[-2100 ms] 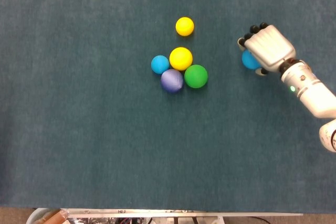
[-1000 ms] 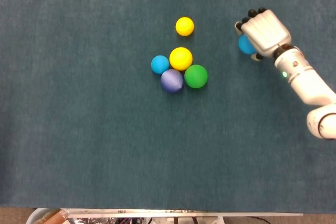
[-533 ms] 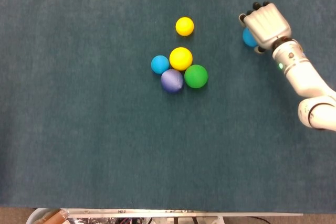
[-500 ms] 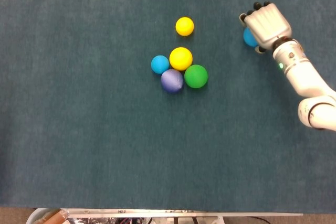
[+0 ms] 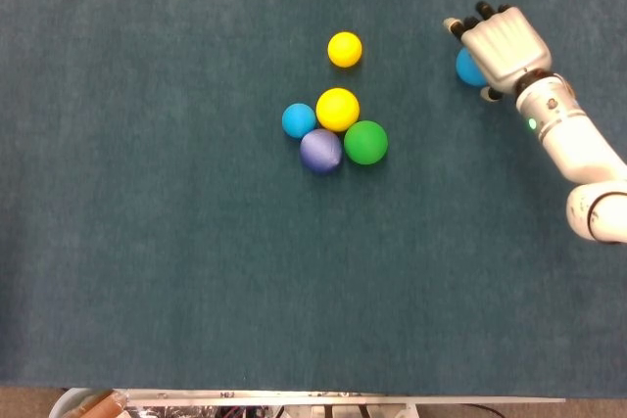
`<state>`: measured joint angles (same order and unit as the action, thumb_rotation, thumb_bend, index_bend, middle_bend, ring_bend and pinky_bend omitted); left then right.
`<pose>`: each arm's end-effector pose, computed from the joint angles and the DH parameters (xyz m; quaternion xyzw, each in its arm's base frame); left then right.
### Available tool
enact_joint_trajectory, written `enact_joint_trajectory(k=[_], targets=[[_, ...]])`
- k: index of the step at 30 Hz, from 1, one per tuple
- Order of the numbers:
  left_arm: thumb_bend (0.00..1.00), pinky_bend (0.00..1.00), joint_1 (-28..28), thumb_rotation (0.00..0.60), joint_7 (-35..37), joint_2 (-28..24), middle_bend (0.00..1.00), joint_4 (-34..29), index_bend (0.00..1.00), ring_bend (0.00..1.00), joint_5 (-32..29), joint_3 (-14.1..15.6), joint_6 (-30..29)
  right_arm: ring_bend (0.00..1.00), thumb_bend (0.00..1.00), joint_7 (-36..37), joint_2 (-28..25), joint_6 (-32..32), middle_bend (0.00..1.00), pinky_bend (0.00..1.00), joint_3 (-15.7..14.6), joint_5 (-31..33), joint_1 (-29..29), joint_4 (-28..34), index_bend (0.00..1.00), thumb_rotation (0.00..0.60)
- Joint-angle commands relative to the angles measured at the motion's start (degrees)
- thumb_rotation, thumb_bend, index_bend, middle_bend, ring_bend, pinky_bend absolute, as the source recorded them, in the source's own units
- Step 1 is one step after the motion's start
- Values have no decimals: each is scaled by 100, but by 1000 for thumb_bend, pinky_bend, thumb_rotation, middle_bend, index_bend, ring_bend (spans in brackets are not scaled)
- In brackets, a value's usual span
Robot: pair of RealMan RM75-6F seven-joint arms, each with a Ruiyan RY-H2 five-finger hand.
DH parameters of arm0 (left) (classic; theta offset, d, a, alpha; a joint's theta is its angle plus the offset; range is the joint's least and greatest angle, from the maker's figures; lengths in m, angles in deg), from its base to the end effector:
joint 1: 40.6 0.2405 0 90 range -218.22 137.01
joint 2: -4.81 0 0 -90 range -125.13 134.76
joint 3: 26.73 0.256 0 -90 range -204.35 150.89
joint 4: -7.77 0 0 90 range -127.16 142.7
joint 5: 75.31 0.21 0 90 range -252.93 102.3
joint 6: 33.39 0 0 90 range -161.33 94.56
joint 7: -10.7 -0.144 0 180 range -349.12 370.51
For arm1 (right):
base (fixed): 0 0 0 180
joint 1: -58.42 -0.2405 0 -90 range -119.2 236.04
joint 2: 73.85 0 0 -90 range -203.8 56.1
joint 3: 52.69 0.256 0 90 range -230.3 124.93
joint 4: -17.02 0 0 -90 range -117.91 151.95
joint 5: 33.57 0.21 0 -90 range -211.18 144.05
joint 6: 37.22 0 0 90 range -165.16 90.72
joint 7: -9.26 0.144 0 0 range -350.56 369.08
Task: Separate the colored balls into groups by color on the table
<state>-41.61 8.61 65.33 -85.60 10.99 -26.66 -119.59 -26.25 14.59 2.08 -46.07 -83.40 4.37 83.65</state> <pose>-0.3253 0.1489 0.1733 -0.6030 -0.3905 -0.3363 0.6089 -0.1795 -0.4189 -0.0094 0.8149 -0.2665 0.1778 0.4830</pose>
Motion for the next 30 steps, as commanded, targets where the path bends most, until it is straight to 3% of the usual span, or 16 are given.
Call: enact_joint_trajectory(k=[1,7,15,30], targets=[[324,211,-8,600,2,2,247,4,208,245,-1,-4,9,139,118,220,-319,252,304,303,37,-328,71,480,160,600],[325,211,-33,600,-3,11,248,0,208,245,22,-13,23,137,116,721,-748,647,304,302,55,-1230,197,1369,160,600],[325,210,19,600,19,1,248,4,208,245,45,14,-48,137,115,1011,-797,672,324,303,-283,-2289,215,2050,185,600],[324,209,175,600,290,21,248,211,208,245,35,59,-198,137,113,507,-231,515,324,293,-360,-2299,49,1977,185,600]])
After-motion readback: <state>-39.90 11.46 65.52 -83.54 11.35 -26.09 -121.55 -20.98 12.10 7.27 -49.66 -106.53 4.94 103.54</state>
